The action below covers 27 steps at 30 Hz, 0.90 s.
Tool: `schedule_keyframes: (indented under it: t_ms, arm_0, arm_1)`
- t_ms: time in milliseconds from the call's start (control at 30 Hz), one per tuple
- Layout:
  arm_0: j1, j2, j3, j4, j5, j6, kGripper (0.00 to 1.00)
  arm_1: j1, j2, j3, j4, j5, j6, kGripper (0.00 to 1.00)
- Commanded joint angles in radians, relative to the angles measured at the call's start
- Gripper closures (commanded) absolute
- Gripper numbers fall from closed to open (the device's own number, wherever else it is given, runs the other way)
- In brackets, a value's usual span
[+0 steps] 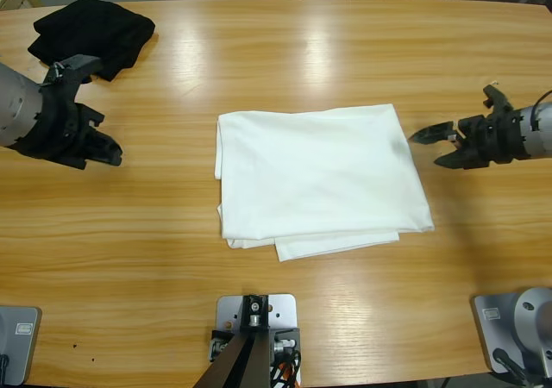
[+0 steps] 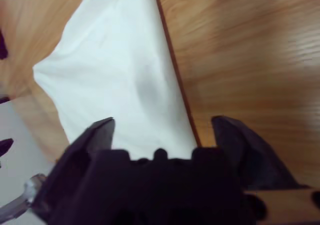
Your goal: Fold clothes
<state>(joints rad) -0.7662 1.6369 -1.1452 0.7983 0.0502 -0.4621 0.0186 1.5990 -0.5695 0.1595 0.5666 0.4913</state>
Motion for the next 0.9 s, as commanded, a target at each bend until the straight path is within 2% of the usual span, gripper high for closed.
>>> schedule_keyframes:
  t_ms: [33,167,400,433,500,633,667,800,833,900]
  arm_0:
    - [-0.016,-0.054,0.062,0.002,0.01,-0.013,1.0]
    - [-0.016,-0.082,0.083,0.002,0.01,-0.018,1.0]
    - [-0.014,-0.123,0.106,0.008,0.013,-0.026,1.0]
    - [-0.012,-0.125,0.107,0.007,0.013,-0.026,1.0]
    - [-0.008,-0.13,0.107,0.007,0.015,-0.026,1.0]
    - [-0.005,-0.132,0.109,0.007,0.017,-0.026,1.0]
    - [-0.005,-0.132,0.11,0.007,0.017,-0.026,1.0]
    - [-0.005,-0.131,0.12,0.002,0.017,-0.026,1.0]
    - [-0.005,-0.131,0.123,0.001,0.017,-0.026,1.0]
    - [-0.005,-0.133,0.131,-0.001,0.019,-0.026,1.0]
  arm_1:
    - [-0.086,0.179,0.162,-0.257,0.187,-0.002,0.138]
    - [-0.126,0.269,0.231,-0.403,0.268,0.021,0.138]
    - [-0.113,0.251,0.232,-0.398,0.291,0.024,0.142]
    - [-0.104,0.242,0.232,-0.391,0.299,0.024,0.164]
    - [-0.079,0.247,0.23,-0.388,0.316,0.02,0.274]
    - [-0.017,0.281,0.247,-0.436,0.337,0.013,0.289]
    - [0.006,0.281,0.251,-0.451,0.33,0.013,0.37]
    - [0.039,0.276,0.26,-0.497,0.297,0.013,0.53]
    - [0.039,0.283,0.266,-0.52,0.297,0.012,0.543]
    - [0.038,0.297,0.281,-0.57,0.297,0.007,0.766]
